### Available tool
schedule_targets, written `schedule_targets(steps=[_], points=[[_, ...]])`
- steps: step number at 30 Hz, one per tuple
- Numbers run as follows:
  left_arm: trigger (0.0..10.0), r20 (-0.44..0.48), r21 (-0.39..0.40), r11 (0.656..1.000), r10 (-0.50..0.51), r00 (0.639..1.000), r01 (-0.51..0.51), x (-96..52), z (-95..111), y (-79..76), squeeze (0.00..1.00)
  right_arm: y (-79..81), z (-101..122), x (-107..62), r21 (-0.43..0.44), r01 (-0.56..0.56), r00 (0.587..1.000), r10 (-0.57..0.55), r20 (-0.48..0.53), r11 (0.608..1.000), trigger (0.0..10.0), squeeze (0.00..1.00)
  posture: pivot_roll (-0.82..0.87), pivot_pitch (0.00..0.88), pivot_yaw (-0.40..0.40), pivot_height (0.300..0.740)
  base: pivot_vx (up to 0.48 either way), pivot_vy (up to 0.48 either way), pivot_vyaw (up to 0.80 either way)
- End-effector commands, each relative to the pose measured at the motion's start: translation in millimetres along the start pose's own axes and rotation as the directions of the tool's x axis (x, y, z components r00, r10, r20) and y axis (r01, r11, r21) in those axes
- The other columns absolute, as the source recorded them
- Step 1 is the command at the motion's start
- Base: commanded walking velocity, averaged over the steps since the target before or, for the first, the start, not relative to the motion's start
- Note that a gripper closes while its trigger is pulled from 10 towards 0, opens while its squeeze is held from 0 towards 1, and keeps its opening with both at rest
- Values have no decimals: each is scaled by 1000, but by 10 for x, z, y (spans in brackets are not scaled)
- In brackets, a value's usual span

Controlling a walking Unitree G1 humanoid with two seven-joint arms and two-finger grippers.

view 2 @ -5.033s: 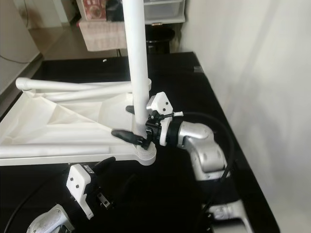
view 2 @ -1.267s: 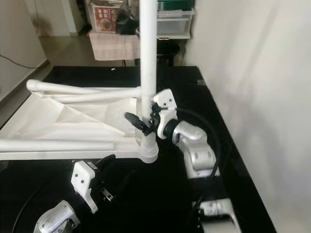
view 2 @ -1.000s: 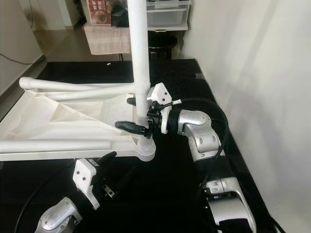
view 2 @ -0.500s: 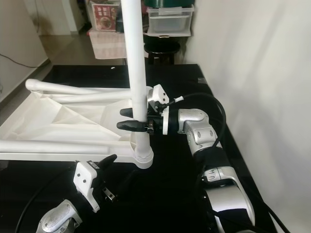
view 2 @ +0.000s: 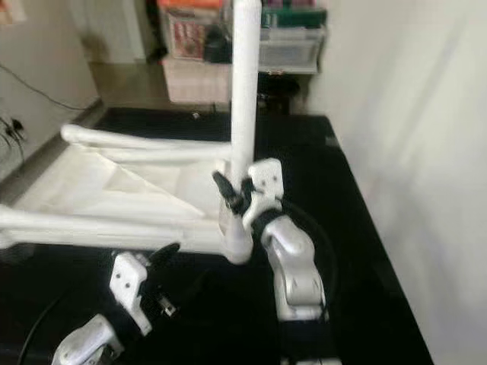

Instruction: Building children table

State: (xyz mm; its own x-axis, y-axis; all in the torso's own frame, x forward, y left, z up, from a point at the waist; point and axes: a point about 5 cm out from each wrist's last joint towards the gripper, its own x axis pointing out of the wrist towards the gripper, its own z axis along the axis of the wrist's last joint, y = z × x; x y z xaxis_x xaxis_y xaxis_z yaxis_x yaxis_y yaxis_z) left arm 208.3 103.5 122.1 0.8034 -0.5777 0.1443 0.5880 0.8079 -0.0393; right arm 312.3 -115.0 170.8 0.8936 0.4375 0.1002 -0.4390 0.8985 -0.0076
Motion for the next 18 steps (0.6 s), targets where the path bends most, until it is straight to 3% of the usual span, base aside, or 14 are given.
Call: schedule_targets(steps=[1, 7, 8, 11, 12, 13, 14, 17, 18], points=[[10000, -12, -9, 1000, -12, 1000, 12, -1, -7, 11, 0, -8, -313, -50, 30, 7, 991, -3, -135, 1000, 0, 0, -12, 29, 20, 740, 0, 0, 0], [10000, -7, -4, 1000, 0, 1000, 0, 3, 4, 23, 0, 66, -412, 41, -34, -30, 982, 23, -185, 999, 0, 0, -4, 28, 20, 740, 0, 0, 0], [10000, -5, -3, 1000, 6, 1000, -6, 3, 6, 24, 0, 82, -392, 49, -19, -44, 983, 40, -178, 999, 10000, 0, 8, 30, 16, 740, 0, 0, 0], [10000, -4, -1, 1000, 10, 1000, -10, 3, 7, 26, 0, 108, -347, 69, -9, -83, 983, 80, -165, 997, 10000, 0, 15, 26, 14, 740, 0, 0, 0], [10000, -5, -1, 1000, 9, 1000, -9, 2, 8, 25, 0, 117, -306, 78, -25, -104, 982, 99, -161, 994, 10000, 184, 15, 26, 14, 740, 0, 0, 0], [10000, -8, -2, 1000, 7, 1000, -7, 2, 4, 25, 0, 85, -148, 155, -1, -226, 967, 224, -123, 974, 10000, 1000, 21, 22, 12, 740, 0, 0, 0], [10000, -8, -2, 1000, 7, 1000, -7, 2, 4, 25, 0, 85, -148, 155, -1, -226, 967, 224, -123, 974, 10000, 1000, 21, 22, 12, 740, 0, 0, 0], [10000, -10, -3, 1000, 5, 1000, -5, 7, 0, 23, 0, 10, 133, 219, -19, -465, 884, 462, -75, 885, 10000, 1000, 34, 15, 6, 740, 0, 0, 0], [10000, -10, -3, 1000, 5, 1000, -5, 7, 0, 23, 0, 10, 133, 219, -19, -465, 884, 462, -75, 885, 10000, 1000, 34, 15, 6, 740, 0, 0, 0]])
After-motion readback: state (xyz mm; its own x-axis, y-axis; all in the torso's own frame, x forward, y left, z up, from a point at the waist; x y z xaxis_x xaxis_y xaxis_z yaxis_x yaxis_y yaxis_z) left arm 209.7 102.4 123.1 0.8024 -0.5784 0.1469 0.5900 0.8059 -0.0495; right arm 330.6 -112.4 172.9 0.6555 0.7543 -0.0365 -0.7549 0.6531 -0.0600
